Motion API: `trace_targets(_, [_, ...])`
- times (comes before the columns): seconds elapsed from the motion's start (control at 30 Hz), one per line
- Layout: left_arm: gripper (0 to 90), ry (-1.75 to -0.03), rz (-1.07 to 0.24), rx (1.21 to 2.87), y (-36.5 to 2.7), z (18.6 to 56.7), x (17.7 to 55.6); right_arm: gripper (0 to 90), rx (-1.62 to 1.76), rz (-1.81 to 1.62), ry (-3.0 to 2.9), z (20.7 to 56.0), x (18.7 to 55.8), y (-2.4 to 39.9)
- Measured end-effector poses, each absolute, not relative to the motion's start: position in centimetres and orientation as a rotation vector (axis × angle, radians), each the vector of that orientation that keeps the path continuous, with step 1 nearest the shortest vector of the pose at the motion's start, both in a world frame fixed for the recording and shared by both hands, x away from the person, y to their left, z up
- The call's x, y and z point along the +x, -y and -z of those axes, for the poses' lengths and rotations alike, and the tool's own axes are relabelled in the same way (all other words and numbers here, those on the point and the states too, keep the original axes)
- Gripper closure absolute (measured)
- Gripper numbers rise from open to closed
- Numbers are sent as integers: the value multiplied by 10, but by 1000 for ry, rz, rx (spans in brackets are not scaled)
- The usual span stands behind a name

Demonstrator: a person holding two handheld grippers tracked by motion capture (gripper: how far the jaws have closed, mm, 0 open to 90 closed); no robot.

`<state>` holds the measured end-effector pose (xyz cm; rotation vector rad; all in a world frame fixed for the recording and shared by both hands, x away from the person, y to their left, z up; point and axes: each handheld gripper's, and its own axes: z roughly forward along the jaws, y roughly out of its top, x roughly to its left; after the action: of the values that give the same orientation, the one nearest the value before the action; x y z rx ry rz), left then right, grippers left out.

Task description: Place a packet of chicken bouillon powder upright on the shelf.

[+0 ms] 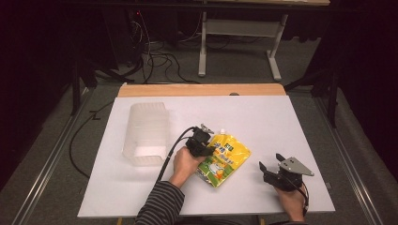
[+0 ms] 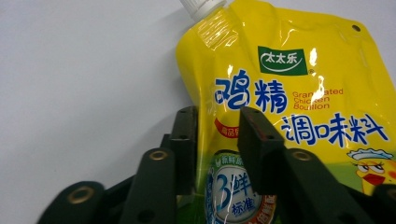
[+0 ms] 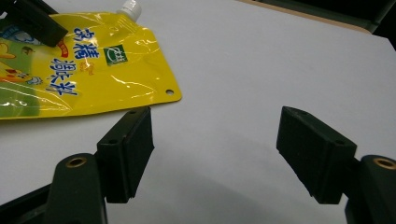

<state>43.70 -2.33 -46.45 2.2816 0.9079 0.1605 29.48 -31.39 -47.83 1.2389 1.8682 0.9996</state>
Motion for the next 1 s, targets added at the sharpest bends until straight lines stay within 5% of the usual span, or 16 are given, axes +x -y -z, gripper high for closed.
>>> trace_targets(0.2, [869, -842, -170, 2288, 21, 463, 435, 276, 1239, -1004, -1866, 478, 295, 314])
trace_targets(1.0, [893, -645, -209, 2088, -11, 398, 395, 276, 1235, -1011, -1862, 478, 294, 315])
